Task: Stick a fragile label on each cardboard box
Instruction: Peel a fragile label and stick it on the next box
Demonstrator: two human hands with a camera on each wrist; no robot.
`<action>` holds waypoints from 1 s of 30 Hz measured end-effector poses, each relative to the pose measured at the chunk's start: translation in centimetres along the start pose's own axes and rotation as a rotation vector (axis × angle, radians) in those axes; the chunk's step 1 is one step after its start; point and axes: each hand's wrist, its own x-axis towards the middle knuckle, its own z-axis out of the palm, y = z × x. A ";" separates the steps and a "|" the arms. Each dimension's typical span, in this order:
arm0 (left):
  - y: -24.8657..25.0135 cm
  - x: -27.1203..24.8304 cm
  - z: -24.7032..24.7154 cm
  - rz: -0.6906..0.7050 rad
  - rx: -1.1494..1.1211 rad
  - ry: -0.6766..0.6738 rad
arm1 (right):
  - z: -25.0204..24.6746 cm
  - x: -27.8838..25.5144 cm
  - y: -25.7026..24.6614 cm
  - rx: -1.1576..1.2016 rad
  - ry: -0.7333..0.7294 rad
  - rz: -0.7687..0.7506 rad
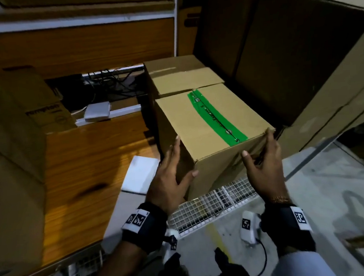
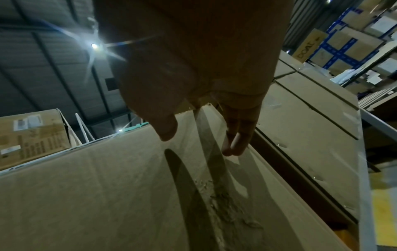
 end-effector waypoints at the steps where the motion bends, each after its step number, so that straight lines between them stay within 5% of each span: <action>1: 0.0 0.1 0.3 -0.008 -0.014 0.021 | -0.3 0.2 0.2 0.014 -0.013 -0.005; 8: -1.2 -1.8 2.4 -0.108 0.012 0.009 | -1.5 0.5 1.7 0.098 -0.056 -0.060; 13: -6.9 -3.2 1.9 -0.266 0.409 -0.080 | -1.7 0.7 2.0 0.069 -0.088 -0.114; 16: -10.4 -2.9 1.1 -0.457 0.715 -0.235 | -1.6 0.8 2.1 0.085 -0.105 -0.122; 21: -15.1 -3.7 -0.3 -0.457 0.924 -0.513 | -1.0 0.9 1.8 0.061 -0.106 -0.126; 30: -21.3 -5.3 -8.3 -0.632 0.952 -0.408 | 2.0 -0.5 -0.3 0.005 0.003 -0.163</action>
